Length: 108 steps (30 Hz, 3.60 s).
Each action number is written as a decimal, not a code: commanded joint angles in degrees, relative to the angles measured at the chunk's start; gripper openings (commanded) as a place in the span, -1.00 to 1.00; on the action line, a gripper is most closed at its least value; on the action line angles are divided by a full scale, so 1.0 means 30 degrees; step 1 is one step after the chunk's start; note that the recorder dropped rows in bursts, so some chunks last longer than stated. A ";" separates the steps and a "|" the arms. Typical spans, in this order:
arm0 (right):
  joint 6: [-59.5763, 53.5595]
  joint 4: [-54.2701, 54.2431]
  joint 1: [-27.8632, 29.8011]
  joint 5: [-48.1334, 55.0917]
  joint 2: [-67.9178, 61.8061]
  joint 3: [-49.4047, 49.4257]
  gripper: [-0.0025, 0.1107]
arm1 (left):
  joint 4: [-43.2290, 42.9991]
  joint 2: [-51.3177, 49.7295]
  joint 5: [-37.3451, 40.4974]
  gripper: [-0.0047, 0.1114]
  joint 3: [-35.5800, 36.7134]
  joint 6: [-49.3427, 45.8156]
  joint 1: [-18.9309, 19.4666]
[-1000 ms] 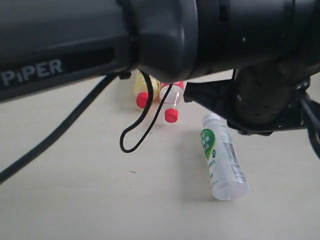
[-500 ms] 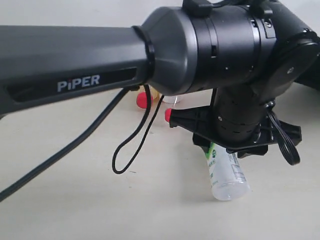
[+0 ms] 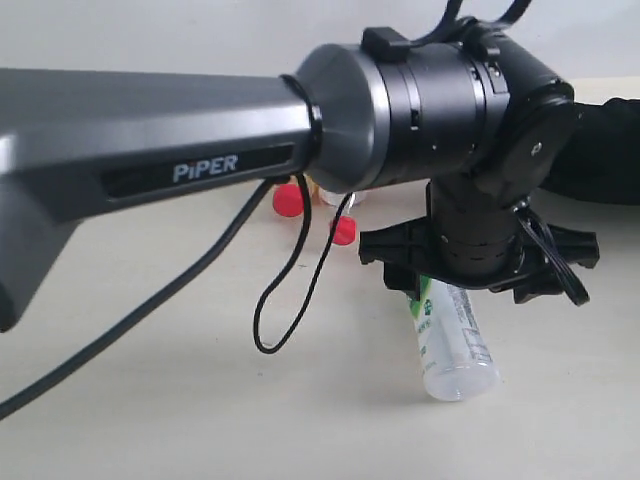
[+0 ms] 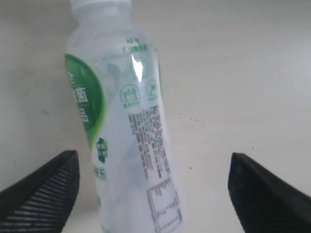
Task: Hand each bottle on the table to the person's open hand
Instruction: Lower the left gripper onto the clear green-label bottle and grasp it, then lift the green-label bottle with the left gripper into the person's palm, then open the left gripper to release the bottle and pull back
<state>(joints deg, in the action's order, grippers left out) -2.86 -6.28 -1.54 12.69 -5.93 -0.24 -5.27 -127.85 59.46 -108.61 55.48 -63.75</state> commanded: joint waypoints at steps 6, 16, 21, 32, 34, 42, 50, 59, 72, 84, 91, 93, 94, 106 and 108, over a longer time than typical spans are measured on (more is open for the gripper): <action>-0.0022 0.0107 0.0080 -0.0147 -0.0044 0.0079 -0.96 | 0.0029 -0.1496 -0.0370 0.46 0.0029 0.0169 0.0207; -0.0022 0.0107 0.0080 -0.0147 -0.0044 0.0079 -0.96 | 0.0043 -0.2277 -0.0872 0.44 0.0029 -0.0269 0.0252; -0.0022 0.0107 0.0080 -0.0147 -0.0044 0.0079 -0.96 | 0.0043 -0.2379 -0.0806 0.38 0.0029 -0.0483 0.0252; -0.0022 0.0107 0.0080 -0.0147 -0.0044 0.0079 -0.96 | 0.0326 -0.2544 0.2100 -0.93 -0.0046 -0.1509 0.0252; -0.0022 0.0107 0.0080 -0.0147 -0.0044 0.0079 -0.96 | 0.0326 -0.2365 0.3501 -0.91 -0.0305 -0.2237 0.0405; -0.0022 0.0107 0.0080 -0.0147 -0.0044 0.0079 -0.96 | -0.1439 0.2823 0.3501 -0.92 -0.0355 -0.4765 0.0697; -0.0022 0.0107 0.0080 -0.0147 -0.0044 0.0079 -0.96 | -0.1857 0.5418 0.1047 -0.92 -0.1308 -0.3449 0.3413; -0.0022 0.0107 0.0080 -0.0107 -0.0044 0.0079 -0.96 | -0.0894 0.3873 -0.2789 -0.92 -0.1314 -0.3367 0.5333; -0.0022 0.0107 0.0080 -0.0107 -0.0044 0.0079 -0.96 | 0.0849 0.1068 -0.6345 -0.92 -0.1314 -0.3367 0.6891; -0.0022 0.0107 0.0080 -0.0107 -0.0044 0.0079 -0.96 | 0.4203 -0.0500 -0.7390 -0.88 -0.1314 -0.4787 0.8659; -0.0022 0.0107 0.0080 -0.0107 -0.0044 0.0079 -0.96 | 0.6999 -0.0500 -0.7439 -0.14 -0.1314 -0.6619 0.9051; -0.0022 0.0107 0.0080 -0.0107 -0.0044 0.0079 -0.96 | 0.6999 -0.0500 -0.7439 -0.01 -0.1314 -0.6704 0.9051; -0.0022 0.0107 0.0080 -0.0107 -0.0044 0.0079 -0.96 | 0.7041 -0.0500 -0.7439 0.04 -0.1314 -0.6867 0.9051; -0.0022 0.0107 0.0080 -0.0107 -0.0044 0.0079 -0.96 | 0.9150 -0.0464 -0.7797 0.63 -0.1314 -0.8573 0.9051; -0.0022 0.0107 0.0080 -0.0107 -0.0044 0.0079 -0.96 | 0.9392 -0.0339 -0.7759 0.63 -0.1314 -0.9014 0.9051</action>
<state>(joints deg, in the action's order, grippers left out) -2.86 -6.28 -1.54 12.69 -5.93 -0.24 21.25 -129.50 37.05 -112.11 30.36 -36.65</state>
